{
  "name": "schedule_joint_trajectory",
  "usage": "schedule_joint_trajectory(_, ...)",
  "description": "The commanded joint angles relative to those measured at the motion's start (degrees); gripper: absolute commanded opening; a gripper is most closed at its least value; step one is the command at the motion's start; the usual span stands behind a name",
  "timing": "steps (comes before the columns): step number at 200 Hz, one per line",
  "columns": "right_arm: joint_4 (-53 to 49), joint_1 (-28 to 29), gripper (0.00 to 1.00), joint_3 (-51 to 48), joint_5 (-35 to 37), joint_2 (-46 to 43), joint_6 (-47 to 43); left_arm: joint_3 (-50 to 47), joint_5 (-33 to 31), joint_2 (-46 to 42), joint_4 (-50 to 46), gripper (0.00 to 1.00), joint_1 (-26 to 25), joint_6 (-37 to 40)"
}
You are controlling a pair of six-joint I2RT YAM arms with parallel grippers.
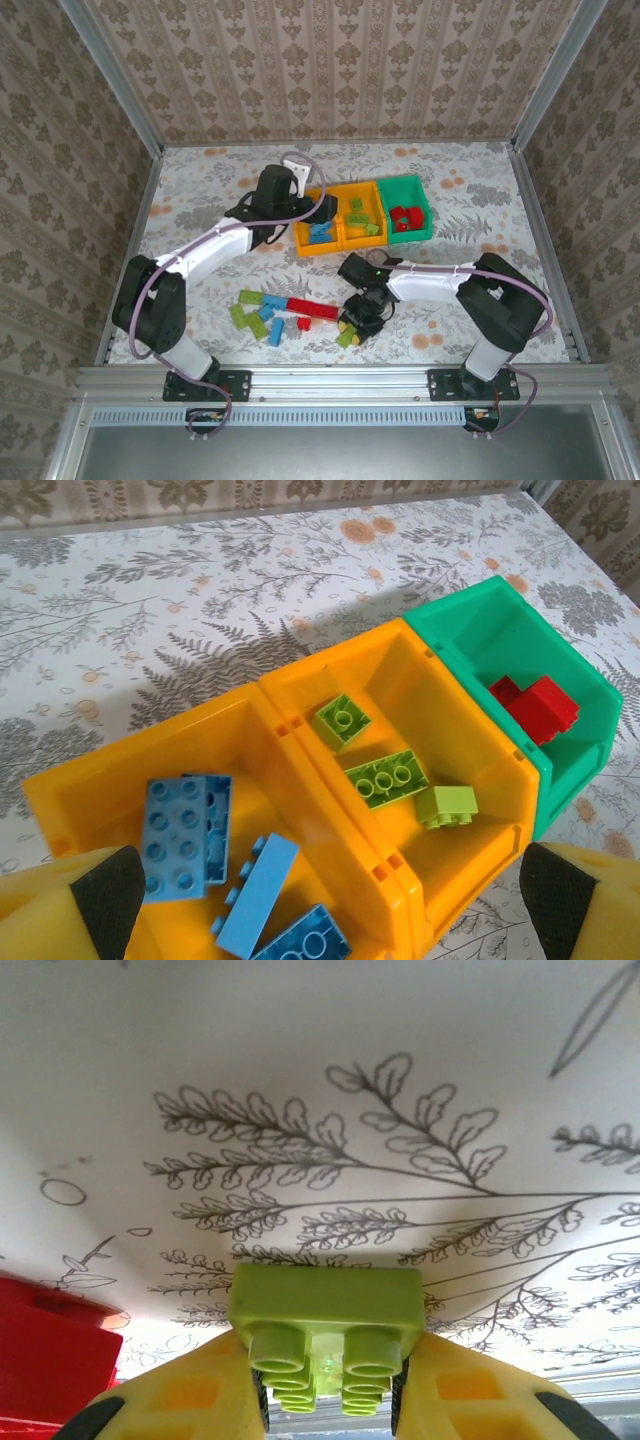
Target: Sort the legos into containers by color
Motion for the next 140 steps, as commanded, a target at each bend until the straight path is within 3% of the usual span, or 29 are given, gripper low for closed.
schedule_joint_trajectory(1,-4.3,-3.6,0.27,-3.7,10.7,0.4,-5.3,-4.1,-2.2,-4.4,-0.3,1.0,1.1,-0.7)
schedule_joint_trajectory(41,-10.7,-10.1,0.26,1.4,20.2,-5.0,-18.0,-10.5,-4.9,-10.7,-2.9,1.0,3.5,-2.0)
schedule_joint_trajectory(83,-19.7,-11.5,0.26,17.0,36.2,-5.0,-37.6,-15.4,-7.4,-15.9,-9.1,1.0,5.8,-5.9)
schedule_joint_trajectory(140,-15.5,-13.7,0.27,29.8,42.7,0.7,-53.5,-22.3,-10.5,-20.9,-18.0,1.0,6.8,-13.9)
